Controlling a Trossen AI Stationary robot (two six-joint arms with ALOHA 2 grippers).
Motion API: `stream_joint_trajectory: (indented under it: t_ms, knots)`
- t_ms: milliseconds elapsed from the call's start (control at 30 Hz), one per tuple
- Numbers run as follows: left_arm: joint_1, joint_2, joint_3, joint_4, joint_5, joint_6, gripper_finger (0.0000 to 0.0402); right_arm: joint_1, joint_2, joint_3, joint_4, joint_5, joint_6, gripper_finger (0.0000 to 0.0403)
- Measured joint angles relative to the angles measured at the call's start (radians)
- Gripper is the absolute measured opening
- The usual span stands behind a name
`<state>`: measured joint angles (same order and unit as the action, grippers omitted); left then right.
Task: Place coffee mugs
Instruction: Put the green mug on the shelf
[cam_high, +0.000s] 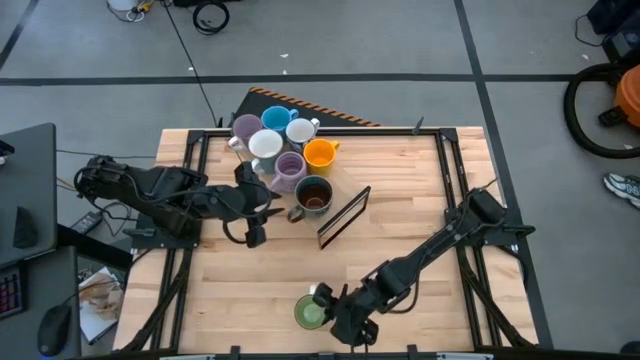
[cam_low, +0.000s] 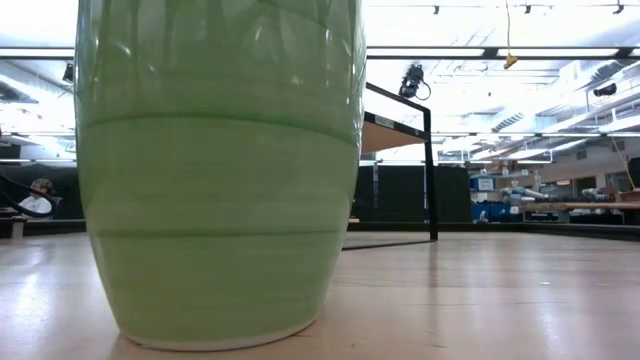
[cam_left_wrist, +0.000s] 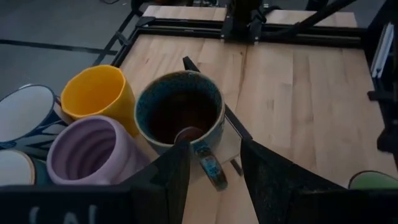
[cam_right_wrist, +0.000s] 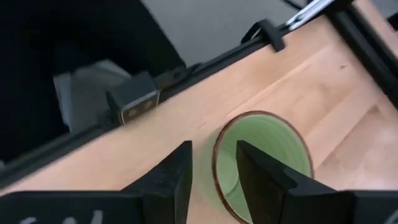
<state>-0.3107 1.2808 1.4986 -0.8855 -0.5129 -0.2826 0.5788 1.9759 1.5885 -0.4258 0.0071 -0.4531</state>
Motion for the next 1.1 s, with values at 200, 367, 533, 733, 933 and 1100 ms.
stream_joint_trajectory:
  t_ms: [200,367,533,733,933,1100]
  knots:
    - [0.0,0.0,0.0,0.007,0.0,-0.035,0.0148,0.002,0.078,0.062,-0.054,0.014,-0.097,0.013]
    - [0.0,0.0,0.0,0.006,0.001,-0.073,0.0148,-0.005,0.11,0.075,-0.091,0.034,-0.149,0.013]
    - [0.0,0.0,0.0,0.006,0.001,-0.075,0.0148,-0.014,0.122,0.076,-0.109,0.06,-0.154,0.0123]
    - [-0.001,0.0,0.0,0.006,0.012,-0.074,0.0148,-0.017,0.134,0.076,-0.141,0.05,-0.152,0.0078]
    - [-0.001,0.0,0.0,0.005,0.02,-0.073,0.0148,-0.018,0.134,0.074,-0.178,0.04,-0.131,0.0024]
    - [-0.001,0.0,0.0,0.005,0.02,-0.046,0.0148,-0.019,0.108,0.074,-0.273,0.033,-0.082,0.0024]
